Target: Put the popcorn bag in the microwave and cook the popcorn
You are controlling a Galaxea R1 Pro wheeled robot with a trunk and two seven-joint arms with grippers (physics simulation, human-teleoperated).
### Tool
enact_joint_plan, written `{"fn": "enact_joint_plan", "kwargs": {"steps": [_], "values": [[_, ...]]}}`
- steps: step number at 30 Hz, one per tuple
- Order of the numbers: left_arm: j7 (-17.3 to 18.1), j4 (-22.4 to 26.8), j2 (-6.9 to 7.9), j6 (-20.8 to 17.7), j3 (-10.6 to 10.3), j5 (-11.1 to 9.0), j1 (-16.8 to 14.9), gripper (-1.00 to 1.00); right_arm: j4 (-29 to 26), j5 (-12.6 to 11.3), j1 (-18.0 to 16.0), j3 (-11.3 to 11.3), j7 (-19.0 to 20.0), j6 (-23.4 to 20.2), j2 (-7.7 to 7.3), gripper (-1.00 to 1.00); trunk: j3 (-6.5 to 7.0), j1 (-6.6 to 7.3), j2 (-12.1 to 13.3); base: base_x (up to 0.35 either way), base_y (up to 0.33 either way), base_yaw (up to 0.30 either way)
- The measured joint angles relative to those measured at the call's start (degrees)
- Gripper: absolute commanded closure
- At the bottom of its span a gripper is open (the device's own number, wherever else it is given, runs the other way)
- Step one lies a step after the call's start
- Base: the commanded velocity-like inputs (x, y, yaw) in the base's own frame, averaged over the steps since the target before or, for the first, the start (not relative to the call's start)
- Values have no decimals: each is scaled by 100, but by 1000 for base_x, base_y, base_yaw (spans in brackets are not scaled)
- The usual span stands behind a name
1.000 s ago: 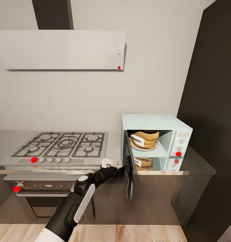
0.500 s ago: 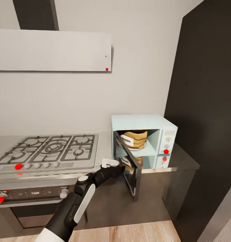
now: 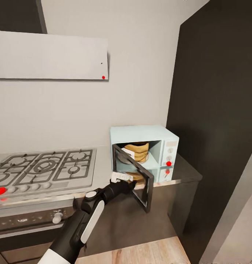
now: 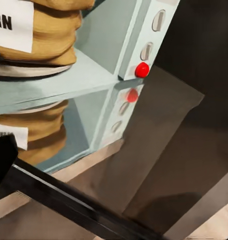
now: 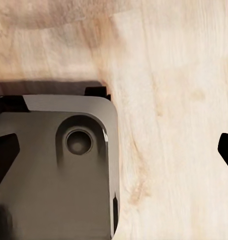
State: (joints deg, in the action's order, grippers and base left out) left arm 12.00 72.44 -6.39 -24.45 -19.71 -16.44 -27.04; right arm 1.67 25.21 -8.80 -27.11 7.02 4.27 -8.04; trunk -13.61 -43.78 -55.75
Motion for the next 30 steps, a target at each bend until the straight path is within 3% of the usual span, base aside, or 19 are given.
{"fn": "enact_joint_plan", "kwargs": {"steps": [5, 12, 14, 18, 26, 30], "values": [[-28, 0, -9, -1, -209, 14, 0, -100, 0, 7, 0, 6, -1, 0, 0, -100, 24, 0, 0, 0, 0, -203], [-41, 9, -14, -1, -240, 27, 0, -100, -1, 13, 0, 0, -4, 0, 0, -100, 57, 0, 0, 0, 0, -204], [-196, 15, -15, -4, -239, 22, 0, -100, 0, 10, 0, 0, -2, 0, 0, -100, 66, 0, 0, 0, 0, -204], [-928, 21, -18, -10, -240, -31, 0, -100, 0, -2, 0, 0, -7, 0, 0, -100, 85, 0, 0, 0, 0, -204], [-1108, 10, -26, 7, -240, -38, -2, -100, 0, -9, 0, 0, -3, 0, -6, -100, 123, 0, 0, 0, 0, -204], [-1133, 3, -25, 98, -135, 76, -1, -100, 0, -9, 0, 0, -5, 0, -9, -100, 141, 0, 1, 0, 0, -204]]}}
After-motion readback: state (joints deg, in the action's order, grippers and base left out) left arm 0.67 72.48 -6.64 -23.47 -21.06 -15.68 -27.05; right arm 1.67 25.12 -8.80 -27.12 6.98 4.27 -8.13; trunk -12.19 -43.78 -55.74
